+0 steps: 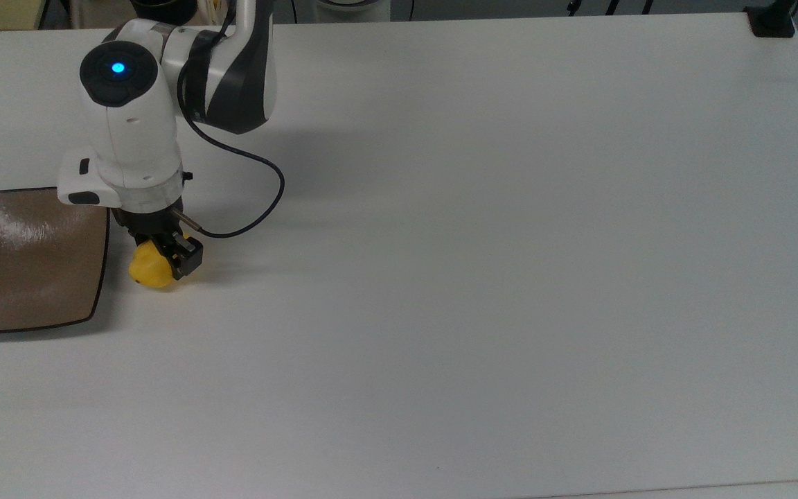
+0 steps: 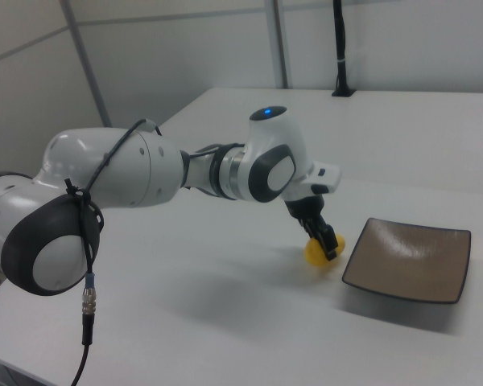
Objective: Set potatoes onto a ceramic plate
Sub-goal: 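Carry the potato over the brown plate and release it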
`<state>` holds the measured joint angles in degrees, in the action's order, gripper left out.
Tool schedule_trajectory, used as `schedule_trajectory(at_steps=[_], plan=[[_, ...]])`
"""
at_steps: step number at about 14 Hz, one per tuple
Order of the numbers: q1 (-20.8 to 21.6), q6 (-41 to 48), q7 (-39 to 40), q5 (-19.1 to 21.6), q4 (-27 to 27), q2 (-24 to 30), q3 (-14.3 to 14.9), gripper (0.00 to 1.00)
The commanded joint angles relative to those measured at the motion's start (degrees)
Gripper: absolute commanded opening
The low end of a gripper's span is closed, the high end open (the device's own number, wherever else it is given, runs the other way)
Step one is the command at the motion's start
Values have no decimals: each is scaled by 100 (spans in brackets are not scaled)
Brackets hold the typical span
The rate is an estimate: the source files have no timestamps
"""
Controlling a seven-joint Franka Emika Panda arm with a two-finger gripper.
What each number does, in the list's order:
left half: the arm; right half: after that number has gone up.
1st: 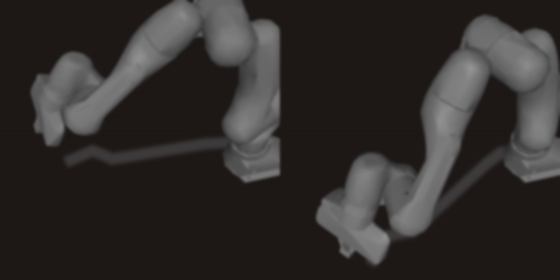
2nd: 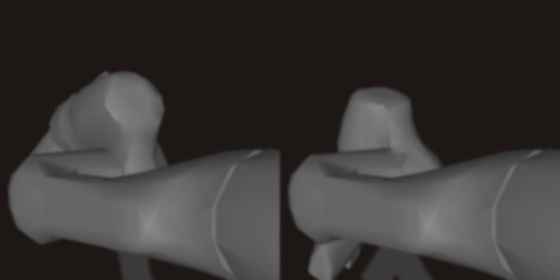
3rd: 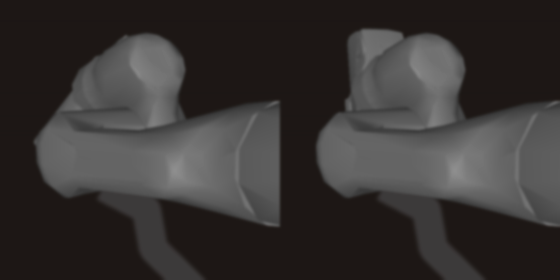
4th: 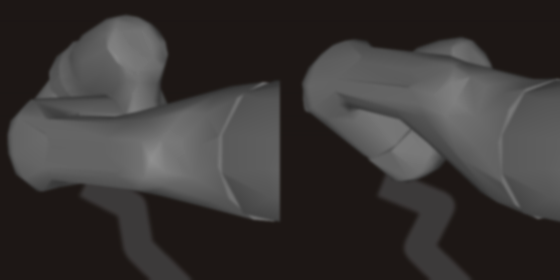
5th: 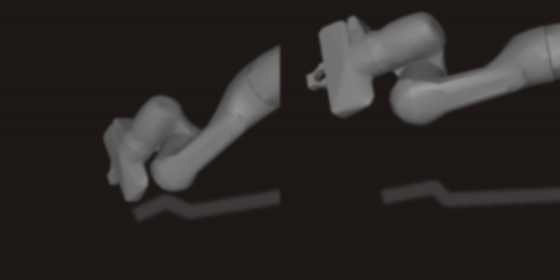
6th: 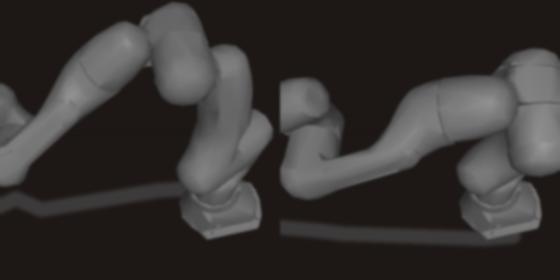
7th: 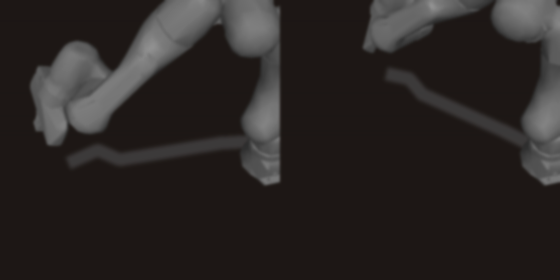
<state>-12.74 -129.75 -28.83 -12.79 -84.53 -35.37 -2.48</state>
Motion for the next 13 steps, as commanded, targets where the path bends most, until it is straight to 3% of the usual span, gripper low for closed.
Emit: schedule_trajectory(at_steps=[1,5,9,13], plan=[[-9,922,-88,-39,462,153,-156,50],[-158,1567,-9,-22,824,267,-183,50],[-465,1410,175,-30,1114,241,-86,50],[-703,1014,229,-39,1062,232,-77,50]])
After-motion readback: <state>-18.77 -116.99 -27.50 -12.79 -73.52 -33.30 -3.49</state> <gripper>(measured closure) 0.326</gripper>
